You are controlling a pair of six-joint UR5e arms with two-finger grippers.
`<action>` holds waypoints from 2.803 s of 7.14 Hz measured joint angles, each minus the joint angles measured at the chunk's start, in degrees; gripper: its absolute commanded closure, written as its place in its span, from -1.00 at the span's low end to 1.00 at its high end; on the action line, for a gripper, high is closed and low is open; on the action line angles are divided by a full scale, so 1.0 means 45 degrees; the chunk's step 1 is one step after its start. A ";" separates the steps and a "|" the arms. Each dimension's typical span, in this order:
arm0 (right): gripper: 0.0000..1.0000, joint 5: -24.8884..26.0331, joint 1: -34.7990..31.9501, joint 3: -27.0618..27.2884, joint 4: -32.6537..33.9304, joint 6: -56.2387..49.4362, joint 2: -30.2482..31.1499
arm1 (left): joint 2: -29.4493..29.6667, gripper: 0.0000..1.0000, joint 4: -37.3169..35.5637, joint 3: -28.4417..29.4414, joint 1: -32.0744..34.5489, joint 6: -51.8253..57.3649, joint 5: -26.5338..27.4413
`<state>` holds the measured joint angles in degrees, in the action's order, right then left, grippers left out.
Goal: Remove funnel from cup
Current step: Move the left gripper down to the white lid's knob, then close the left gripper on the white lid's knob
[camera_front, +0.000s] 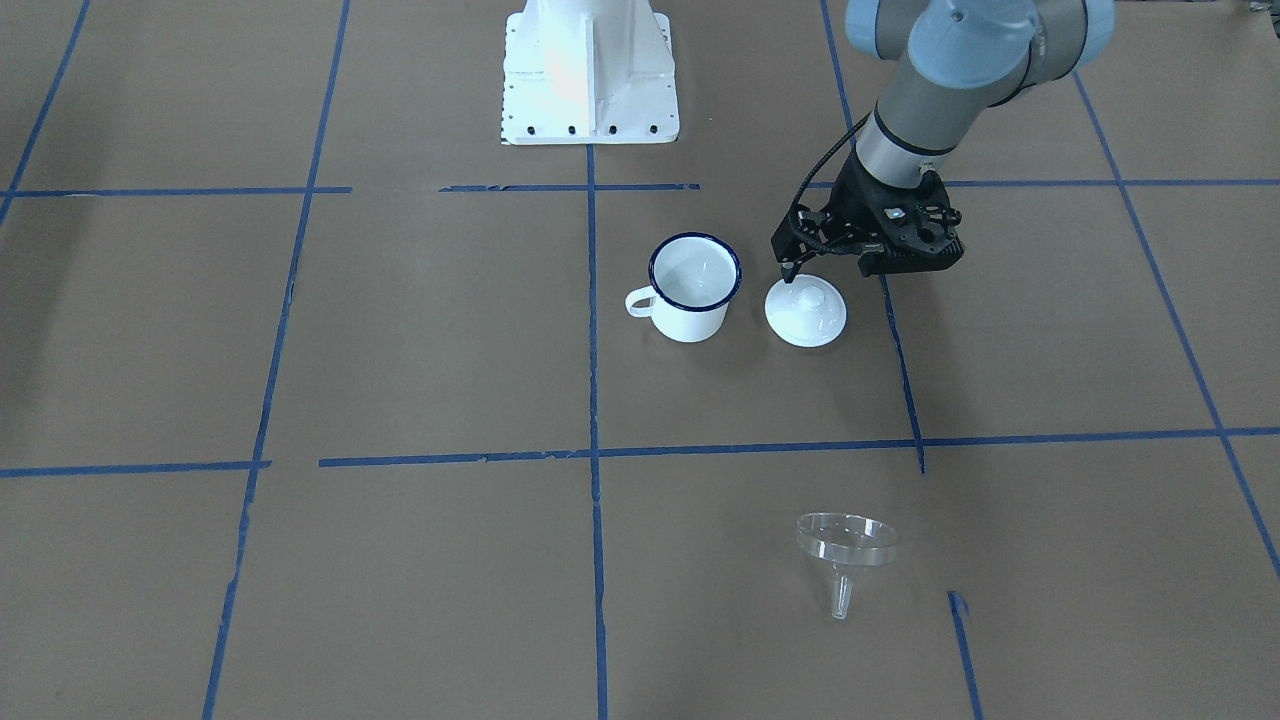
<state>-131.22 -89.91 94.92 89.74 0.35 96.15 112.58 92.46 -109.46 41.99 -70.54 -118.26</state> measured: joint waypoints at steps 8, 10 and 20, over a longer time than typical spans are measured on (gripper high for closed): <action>-1.00 0.0000 -0.0001 0.0000 0.0000 0.0000 0.0000 | -0.0953 -0.92 0.1905 0.1426 -0.1279 -0.0540 0.0829; -1.00 0.0000 0.0000 0.0000 0.0000 0.0000 0.0001 | -0.1028 -0.28 0.2104 0.1434 -0.1305 -0.0584 0.0836; -1.00 0.0000 0.0000 0.0000 0.0000 0.0000 0.0000 | -0.0937 1.00 0.1983 0.1285 -0.1393 -0.0615 0.0851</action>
<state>-131.22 -89.91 94.92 89.74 0.35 96.15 108.36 101.39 -103.68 35.72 -73.31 -114.43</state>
